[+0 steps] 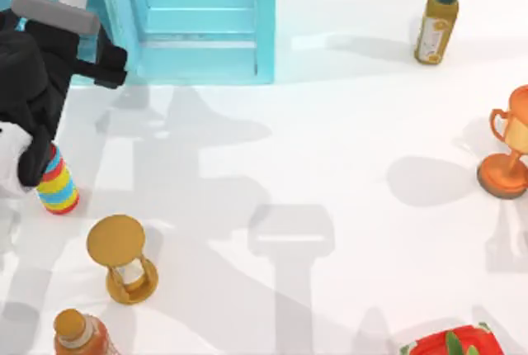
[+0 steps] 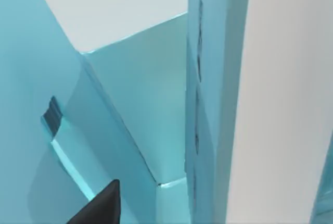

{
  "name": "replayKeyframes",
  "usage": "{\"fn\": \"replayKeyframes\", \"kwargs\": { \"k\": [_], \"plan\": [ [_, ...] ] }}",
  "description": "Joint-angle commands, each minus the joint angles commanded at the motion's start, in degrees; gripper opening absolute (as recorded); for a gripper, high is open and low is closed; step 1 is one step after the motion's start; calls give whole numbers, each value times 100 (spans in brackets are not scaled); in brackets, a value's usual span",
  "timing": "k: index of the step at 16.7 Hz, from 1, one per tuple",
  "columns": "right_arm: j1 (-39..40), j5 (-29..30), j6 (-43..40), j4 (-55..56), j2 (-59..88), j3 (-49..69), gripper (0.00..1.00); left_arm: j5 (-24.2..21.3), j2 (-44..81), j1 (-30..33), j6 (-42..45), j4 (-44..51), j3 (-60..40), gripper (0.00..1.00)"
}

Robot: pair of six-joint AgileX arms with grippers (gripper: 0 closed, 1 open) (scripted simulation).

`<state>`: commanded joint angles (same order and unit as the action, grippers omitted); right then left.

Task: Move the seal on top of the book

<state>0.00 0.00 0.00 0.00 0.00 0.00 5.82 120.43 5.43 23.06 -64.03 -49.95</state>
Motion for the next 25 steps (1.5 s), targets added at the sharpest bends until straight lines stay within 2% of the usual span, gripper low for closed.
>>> {"fn": "replayKeyframes", "kwargs": {
  "k": [7,14,25],
  "plan": [
    [0,0,0,0,0,0,100,-87,1012,-76,0,436,-1458,100],
    [0,0,0,0,0,0,100,-98,1268,-83,-2,401,-1652,100],
    [0,0,0,0,0,0,100,-98,1268,-83,-2,401,-1652,17]
  ]
}}
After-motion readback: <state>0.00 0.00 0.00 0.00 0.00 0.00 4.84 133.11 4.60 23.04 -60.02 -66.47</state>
